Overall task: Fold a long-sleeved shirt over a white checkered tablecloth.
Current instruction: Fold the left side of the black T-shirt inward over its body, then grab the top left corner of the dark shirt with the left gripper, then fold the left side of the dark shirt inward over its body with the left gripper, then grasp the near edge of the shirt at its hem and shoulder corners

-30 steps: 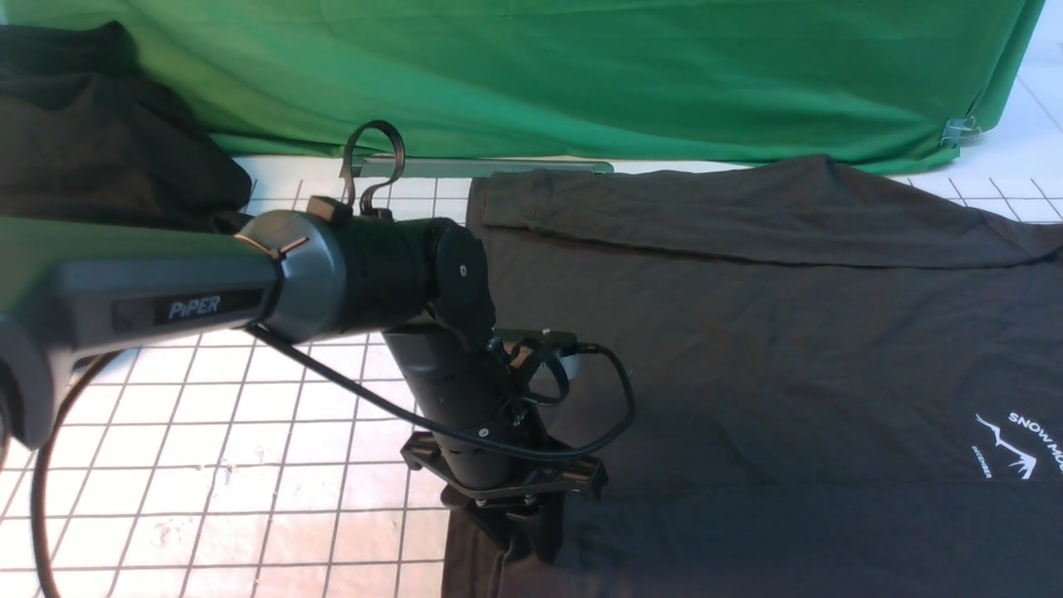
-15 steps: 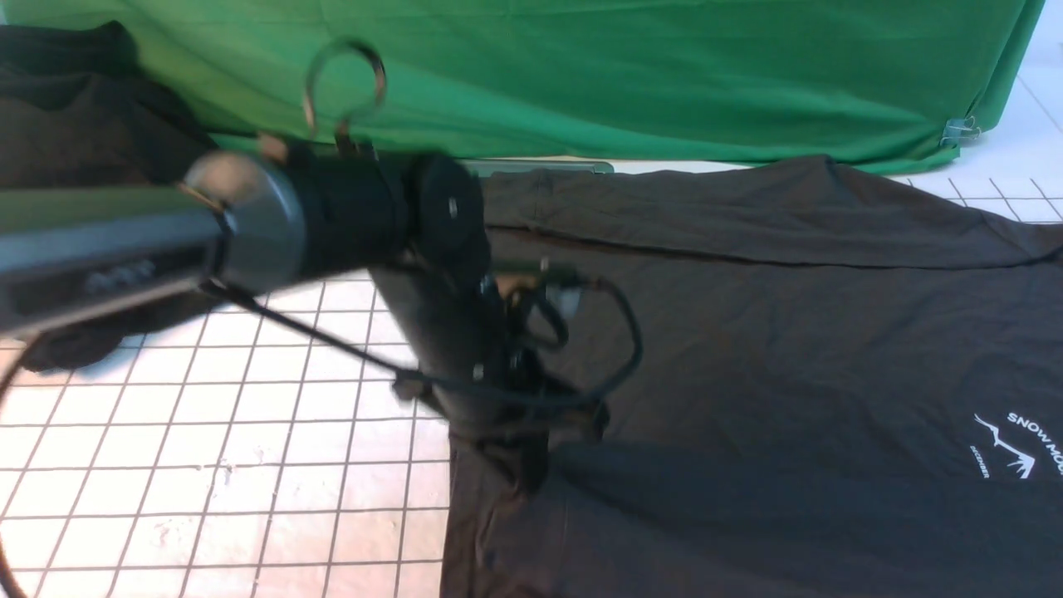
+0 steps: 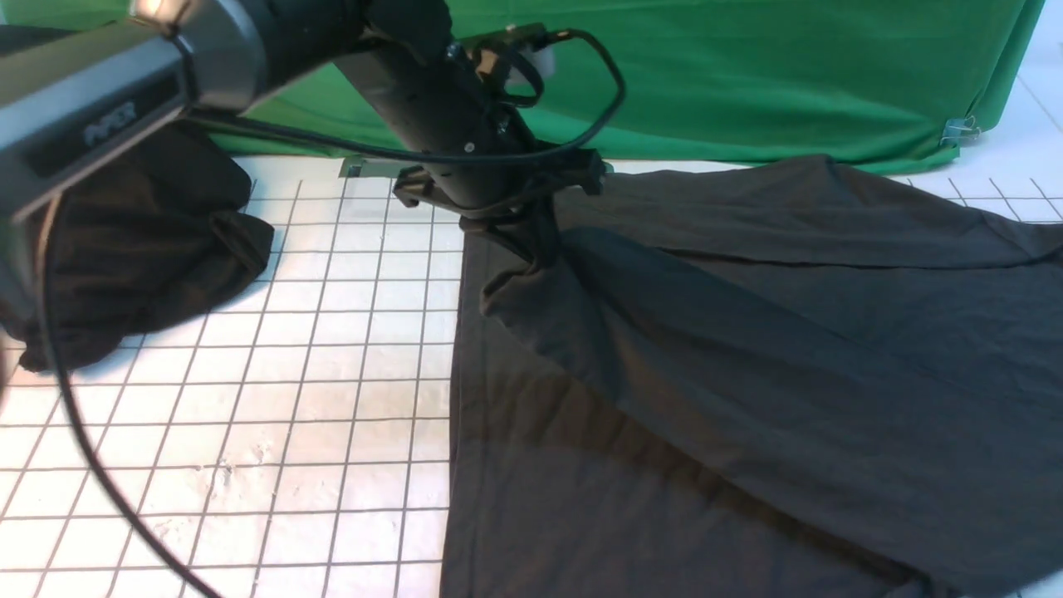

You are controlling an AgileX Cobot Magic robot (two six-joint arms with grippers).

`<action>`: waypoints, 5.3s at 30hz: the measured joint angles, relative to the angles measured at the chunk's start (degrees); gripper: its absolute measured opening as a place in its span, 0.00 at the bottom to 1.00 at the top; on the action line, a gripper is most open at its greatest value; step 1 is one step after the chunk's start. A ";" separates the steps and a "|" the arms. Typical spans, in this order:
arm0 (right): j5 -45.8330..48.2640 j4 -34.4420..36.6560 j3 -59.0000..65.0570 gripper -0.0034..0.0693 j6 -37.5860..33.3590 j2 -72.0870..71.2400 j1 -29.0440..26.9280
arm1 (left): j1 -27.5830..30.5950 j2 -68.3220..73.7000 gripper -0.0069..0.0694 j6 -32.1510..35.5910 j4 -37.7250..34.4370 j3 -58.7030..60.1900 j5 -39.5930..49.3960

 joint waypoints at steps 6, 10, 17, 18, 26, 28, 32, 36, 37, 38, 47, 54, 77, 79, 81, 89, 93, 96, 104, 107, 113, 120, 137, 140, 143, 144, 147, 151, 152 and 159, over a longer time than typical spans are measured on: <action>-1.03 0.00 0.00 0.30 0.03 0.00 0.00 | 2.26 7.71 0.12 -0.50 -0.13 -3.29 -3.04; -1.62 0.00 0.00 0.30 0.03 0.00 0.00 | 3.25 10.58 0.21 -3.55 0.45 -3.63 -7.70; -1.68 0.00 0.00 0.32 0.03 0.00 0.00 | 6.32 10.97 0.55 -4.87 -1.26 -6.47 -16.06; -1.68 0.00 0.00 0.32 0.03 0.00 0.00 | 6.82 10.97 0.58 -4.87 -2.62 -6.75 -16.87; -1.68 0.00 0.00 0.33 1.48 0.00 0.00 | 9.19 14.20 0.63 -4.94 -17.16 -7.11 -25.05; -1.68 0.00 0.00 0.34 1.86 0.00 0.00 | 9.19 16.07 0.61 -4.94 -18.96 -7.11 -25.24; -1.68 0.00 0.00 0.35 2.49 0.00 0.00 | 9.19 19.88 0.58 -5.03 -23.28 -7.11 -25.68; -1.62 0.00 0.00 0.36 2.68 0.00 0.00 | 9.19 22.42 0.56 -5.03 -29.24 -7.11 -28.86; -1.62 0.00 0.00 0.36 2.75 0.00 0.00 | 9.19 23.15 0.55 -5.08 -31.28 -7.11 -30.39; -1.56 0.00 0.00 0.36 2.75 0.00 0.00 | 9.19 23.61 0.55 -5.08 -32.53 -7.11 -31.52; -1.19 0.00 0.00 0.37 2.80 0.00 0.00 | 9.19 24.90 0.54 -5.08 -35.29 -7.11 -33.56; -1.19 0.00 0.00 0.38 2.81 0.00 0.00 | 9.19 25.20 0.38 -5.08 -35.40 -7.11 -34.82; -1.19 0.07 0.00 0.38 2.86 0.00 0.00 | 8.25 0.36 0.10 -2.61 -19.36 -0.69 -10.80; -1.19 0.07 0.00 0.38 2.86 0.00 0.00 | 7.34 -1.13 0.10 -3.38 -17.07 2.50 -9.67; -1.36 0.07 0.00 0.38 2.86 0.00 0.00 | 5.43 -3.16 0.10 -3.44 -15.02 12.13 -9.42; -5.35 0.07 0.00 0.38 2.86 0.00 0.00 | 2.73 -3.71 0.12 -1.80 -16.08 27.95 -16.75; -5.72 0.07 0.00 0.38 2.86 0.00 0.00 | 2.61 -3.59 0.22 -1.40 -15.72 28.44 -14.14; -5.72 0.07 0.00 0.38 2.86 0.04 0.00 | 2.61 -3.54 0.43 -1.24 -13.80 28.30 -9.94; -5.32 0.07 0.00 0.38 2.80 0.19 0.00 | 2.61 -8.71 0.78 -1.88 0.54 21.70 3.79; -4.94 0.07 0.00 0.38 2.80 0.19 0.00 | 2.51 -12.10 0.79 -2.72 1.31 22.55 6.66; -3.73 0.07 0.00 0.38 2.61 0.19 0.00 | -3.75 -17.72 0.71 -7.58 1.73 34.73 7.70; -3.89 0.01 0.00 0.38 2.26 0.19 0.00 | -12.21 -15.86 0.56 -12.40 0.99 47.24 -3.42; -4.21 0.01 0.00 0.38 1.37 0.19 0.00 | -12.15 -12.77 0.26 -13.41 -1.16 48.00 -8.81; -4.16 0.01 0.00 0.38 1.57 0.19 0.00 | -11.51 -14.95 0.13 -13.24 -1.48 48.00 -10.23; -4.10 0.34 0.00 0.38 1.74 0.19 0.00 | -9.30 -17.76 0.12 -13.24 -1.61 48.00 -9.47; -3.97 0.84 0.00 0.38 1.52 0.19 0.17 | -7.43 -19.17 0.12 -13.24 -1.17 48.00 -7.92; -3.71 1.40 0.00 0.39 1.46 0.19 2.45 | -3.99 -21.98 0.12 -13.18 0.66 49.27 -6.08; -3.64 1.62 0.00 0.48 1.41 0.47 8.09 | -0.04 -24.45 0.12 -11.86 0.98 53.12 -6.04; -3.64 1.69 0.00 0.51 1.01 0.92 9.81 | 0.95 -24.97 0.12 -11.27 0.98 54.78 -6.04; -3.45 1.58 0.00 0.75 -1.95 10.03 26.89 | 7.19 -29.24 0.12 -7.72 0.38 65.02 -6.31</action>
